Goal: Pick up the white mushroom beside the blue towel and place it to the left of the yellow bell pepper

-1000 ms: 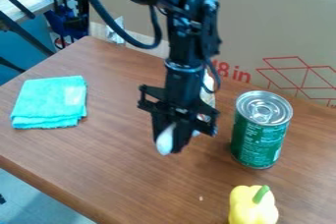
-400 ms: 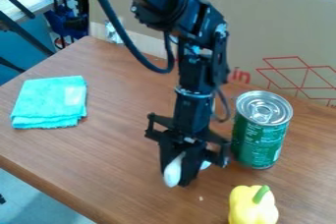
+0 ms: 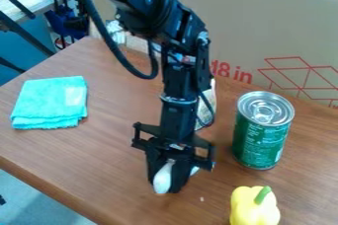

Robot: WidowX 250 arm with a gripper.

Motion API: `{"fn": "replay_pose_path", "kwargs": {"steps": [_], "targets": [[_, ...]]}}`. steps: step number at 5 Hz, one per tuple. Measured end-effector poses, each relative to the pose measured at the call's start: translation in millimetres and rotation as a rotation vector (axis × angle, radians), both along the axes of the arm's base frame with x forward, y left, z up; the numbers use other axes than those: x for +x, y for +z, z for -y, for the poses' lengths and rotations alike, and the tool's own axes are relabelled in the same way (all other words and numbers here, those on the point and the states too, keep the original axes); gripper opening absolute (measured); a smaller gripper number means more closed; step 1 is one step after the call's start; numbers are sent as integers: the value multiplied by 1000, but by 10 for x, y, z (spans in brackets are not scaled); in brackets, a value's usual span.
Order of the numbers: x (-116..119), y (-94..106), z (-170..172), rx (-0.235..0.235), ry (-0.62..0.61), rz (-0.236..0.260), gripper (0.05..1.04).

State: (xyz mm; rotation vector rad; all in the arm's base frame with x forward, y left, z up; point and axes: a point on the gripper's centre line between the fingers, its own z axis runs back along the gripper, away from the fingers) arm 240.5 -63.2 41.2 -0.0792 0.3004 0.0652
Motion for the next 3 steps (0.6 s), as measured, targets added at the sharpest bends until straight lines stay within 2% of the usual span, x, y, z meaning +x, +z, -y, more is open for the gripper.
{"fn": "replay_pose_path", "kwargs": {"steps": [1,2,3], "targets": [[-3,109,31,-22,15,76,808],[9,274,121,-24,-29,148,1010],[26,416,164,27,-93,172,1009]]}}
